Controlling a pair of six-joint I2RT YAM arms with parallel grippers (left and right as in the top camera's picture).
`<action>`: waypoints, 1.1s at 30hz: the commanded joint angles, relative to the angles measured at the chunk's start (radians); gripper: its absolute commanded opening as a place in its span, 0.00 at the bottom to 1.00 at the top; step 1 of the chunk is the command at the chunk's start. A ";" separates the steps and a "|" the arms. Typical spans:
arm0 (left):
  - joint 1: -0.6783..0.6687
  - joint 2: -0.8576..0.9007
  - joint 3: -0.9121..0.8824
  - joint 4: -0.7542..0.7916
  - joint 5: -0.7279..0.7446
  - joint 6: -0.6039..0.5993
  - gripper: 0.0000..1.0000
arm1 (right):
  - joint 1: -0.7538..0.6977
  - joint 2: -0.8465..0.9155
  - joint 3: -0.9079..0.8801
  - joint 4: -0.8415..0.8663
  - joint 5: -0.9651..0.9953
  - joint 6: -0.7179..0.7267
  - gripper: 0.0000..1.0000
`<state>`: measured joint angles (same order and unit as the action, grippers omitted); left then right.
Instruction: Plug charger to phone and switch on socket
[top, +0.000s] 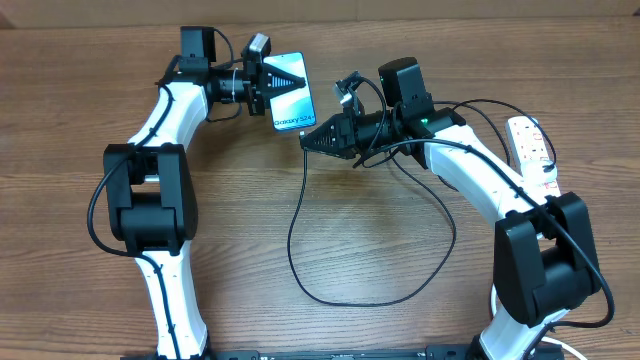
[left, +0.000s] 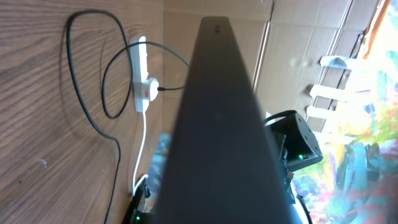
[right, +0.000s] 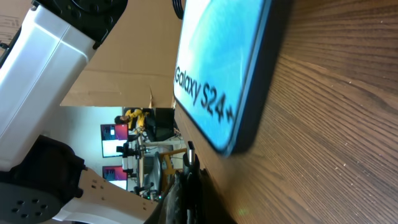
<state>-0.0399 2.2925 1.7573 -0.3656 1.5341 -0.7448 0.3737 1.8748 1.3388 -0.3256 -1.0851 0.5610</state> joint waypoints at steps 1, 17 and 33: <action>-0.026 -0.032 0.027 0.008 0.048 -0.024 0.04 | -0.002 -0.012 0.007 0.006 -0.015 -0.016 0.04; -0.031 -0.032 0.027 0.013 0.048 -0.049 0.04 | -0.002 -0.012 0.007 -0.019 0.011 -0.013 0.04; -0.028 -0.032 0.027 0.050 0.048 -0.050 0.04 | -0.002 -0.012 0.007 0.005 -0.013 0.014 0.04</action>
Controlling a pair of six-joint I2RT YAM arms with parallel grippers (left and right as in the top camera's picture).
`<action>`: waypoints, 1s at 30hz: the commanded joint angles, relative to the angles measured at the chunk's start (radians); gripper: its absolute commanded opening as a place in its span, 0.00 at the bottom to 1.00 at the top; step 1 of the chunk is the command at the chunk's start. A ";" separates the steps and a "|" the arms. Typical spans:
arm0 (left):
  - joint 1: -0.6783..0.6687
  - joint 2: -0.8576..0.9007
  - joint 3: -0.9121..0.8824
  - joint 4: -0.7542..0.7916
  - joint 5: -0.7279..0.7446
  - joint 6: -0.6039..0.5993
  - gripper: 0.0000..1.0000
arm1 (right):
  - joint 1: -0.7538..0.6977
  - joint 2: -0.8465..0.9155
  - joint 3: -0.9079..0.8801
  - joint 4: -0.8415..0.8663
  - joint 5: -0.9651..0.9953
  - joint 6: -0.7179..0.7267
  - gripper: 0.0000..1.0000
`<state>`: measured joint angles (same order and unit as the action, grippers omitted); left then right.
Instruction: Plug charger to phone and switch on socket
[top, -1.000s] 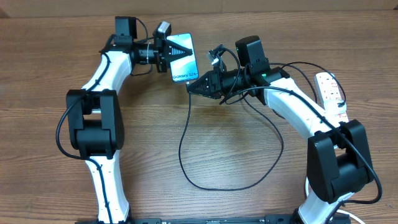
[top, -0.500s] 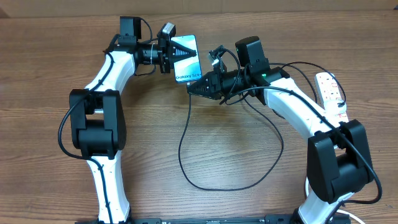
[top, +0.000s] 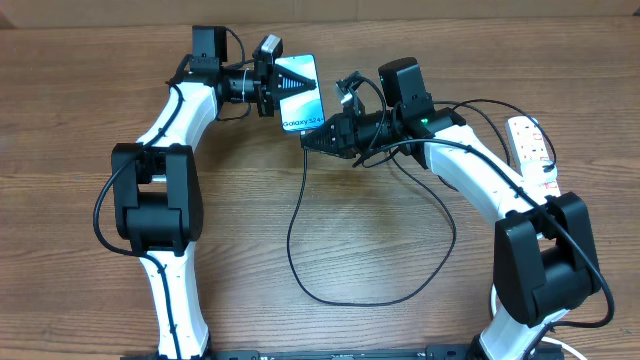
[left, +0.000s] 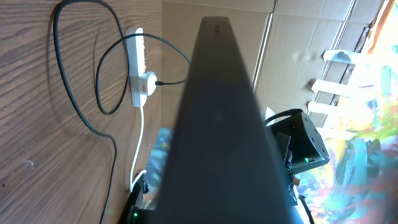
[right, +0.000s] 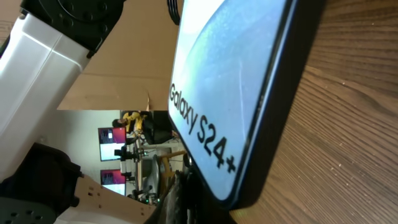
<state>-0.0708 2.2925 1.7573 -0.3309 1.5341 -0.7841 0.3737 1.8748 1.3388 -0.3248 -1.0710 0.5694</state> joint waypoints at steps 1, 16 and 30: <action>0.004 -0.032 0.027 0.015 0.048 -0.014 0.04 | -0.002 -0.012 0.007 0.003 -0.027 0.005 0.04; 0.005 -0.032 0.027 0.018 0.048 -0.024 0.04 | -0.007 -0.012 0.007 0.025 0.048 0.033 0.04; 0.005 -0.032 0.027 0.030 0.048 -0.024 0.04 | -0.011 -0.012 0.007 0.039 0.007 0.044 0.04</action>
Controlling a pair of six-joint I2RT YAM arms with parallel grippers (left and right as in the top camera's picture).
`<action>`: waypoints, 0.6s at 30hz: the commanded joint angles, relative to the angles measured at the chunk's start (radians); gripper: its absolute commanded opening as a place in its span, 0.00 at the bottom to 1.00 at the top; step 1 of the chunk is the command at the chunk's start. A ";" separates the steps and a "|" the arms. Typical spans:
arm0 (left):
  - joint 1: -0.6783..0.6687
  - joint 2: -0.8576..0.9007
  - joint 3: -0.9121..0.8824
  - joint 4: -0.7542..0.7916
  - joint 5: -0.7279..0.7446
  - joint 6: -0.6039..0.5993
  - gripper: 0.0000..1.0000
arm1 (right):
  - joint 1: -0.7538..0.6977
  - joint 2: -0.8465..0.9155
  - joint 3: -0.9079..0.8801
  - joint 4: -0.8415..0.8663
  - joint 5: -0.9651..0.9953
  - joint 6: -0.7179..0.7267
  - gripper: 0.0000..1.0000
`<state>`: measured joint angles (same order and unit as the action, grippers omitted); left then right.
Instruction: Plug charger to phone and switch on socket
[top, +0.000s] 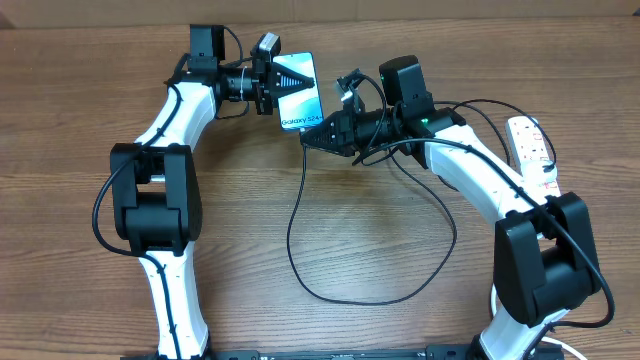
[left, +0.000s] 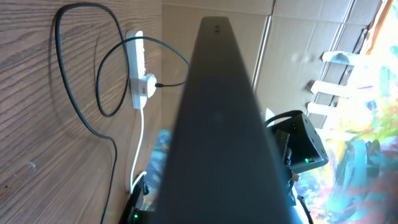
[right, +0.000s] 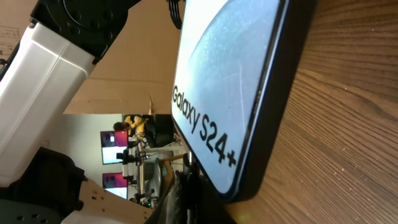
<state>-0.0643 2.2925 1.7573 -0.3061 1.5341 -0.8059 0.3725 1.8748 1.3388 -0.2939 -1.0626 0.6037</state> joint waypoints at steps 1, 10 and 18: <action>-0.002 -0.032 0.027 0.005 0.048 -0.002 0.04 | -0.010 -0.012 0.007 0.008 0.007 0.019 0.04; -0.002 -0.032 0.027 0.012 0.048 0.024 0.04 | -0.010 -0.012 0.007 0.008 0.041 0.090 0.04; -0.002 -0.032 0.027 0.020 0.048 0.024 0.04 | -0.027 -0.012 0.007 0.010 0.070 0.161 0.04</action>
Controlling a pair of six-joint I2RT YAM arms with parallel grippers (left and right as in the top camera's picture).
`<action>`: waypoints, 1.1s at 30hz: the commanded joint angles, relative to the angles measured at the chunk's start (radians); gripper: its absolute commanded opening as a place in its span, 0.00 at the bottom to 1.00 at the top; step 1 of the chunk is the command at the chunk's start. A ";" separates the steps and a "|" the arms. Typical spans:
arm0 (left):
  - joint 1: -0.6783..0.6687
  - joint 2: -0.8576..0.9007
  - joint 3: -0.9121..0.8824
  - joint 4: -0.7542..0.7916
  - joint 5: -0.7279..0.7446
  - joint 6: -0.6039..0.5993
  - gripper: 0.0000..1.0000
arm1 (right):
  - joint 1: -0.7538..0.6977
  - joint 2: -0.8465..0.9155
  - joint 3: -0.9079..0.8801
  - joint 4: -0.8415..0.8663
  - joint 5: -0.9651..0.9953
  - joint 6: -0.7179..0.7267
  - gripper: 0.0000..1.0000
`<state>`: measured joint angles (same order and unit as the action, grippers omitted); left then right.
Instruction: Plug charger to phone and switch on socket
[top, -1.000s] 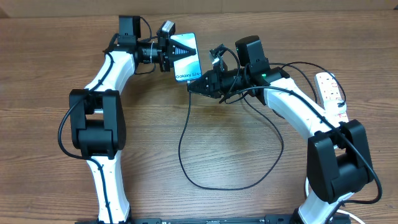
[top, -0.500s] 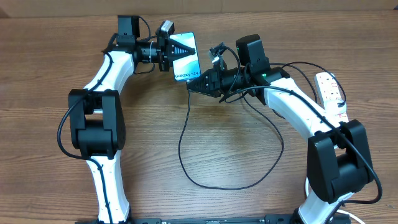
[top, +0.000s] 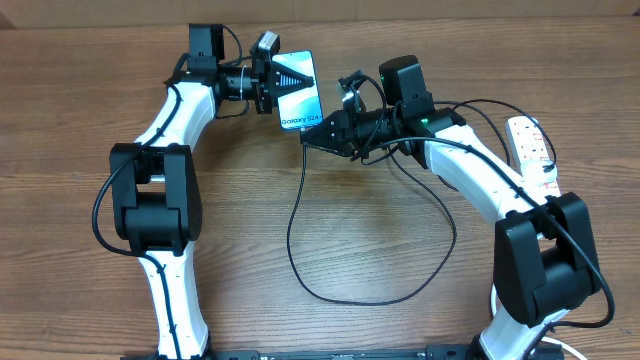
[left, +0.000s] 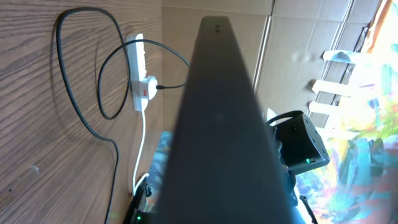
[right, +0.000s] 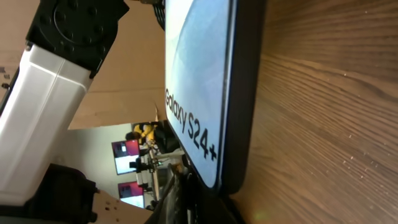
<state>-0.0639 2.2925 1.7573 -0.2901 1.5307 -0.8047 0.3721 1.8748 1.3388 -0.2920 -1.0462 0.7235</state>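
The phone (top: 300, 104), light-blue screen marked "Galaxy S24+", is held off the table at the back with my left gripper (top: 292, 78) shut on it. In the left wrist view its dark back (left: 217, 124) fills the middle and hides the fingers. My right gripper (top: 308, 140) is shut on the plug end of the black charger cable (top: 293, 230), with its tip against the phone's bottom edge. From the right wrist, the phone (right: 205, 93) stands nearly edge-on just above the fingers (right: 189, 186); the plug's seating cannot be told. The white power strip (top: 530, 145) lies at far right.
The cable makes a wide loop over the middle of the wooden table (top: 380, 330). A white adapter with a red part (left: 145, 88) sits in the power strip (left: 138, 56). Cardboard walls stand behind the table.
From the right wrist, the phone has turned more edge-on and its bottom edge sits closer over the fingers. Overhead, both arms are almost where they were.
My left gripper held the phone a little to the left, apart from the plug in my right gripper. Then the phone was further right with its bottom edge at the right gripper's tip. It stayed there, and now it is turned edge-on to the plug.
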 joint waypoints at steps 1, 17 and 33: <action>-0.002 -0.032 0.027 0.004 0.052 0.023 0.04 | -0.031 -0.012 0.007 0.010 0.058 0.044 0.04; -0.003 -0.032 0.027 0.003 0.052 0.011 0.04 | -0.064 -0.012 0.007 0.052 0.074 0.072 0.04; -0.041 -0.032 0.027 0.000 0.051 -0.054 0.04 | -0.011 -0.012 0.007 0.174 0.246 0.141 0.04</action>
<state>-0.0635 2.2925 1.7702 -0.2794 1.4830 -0.8448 0.3641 1.8748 1.3270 -0.1757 -0.9840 0.8581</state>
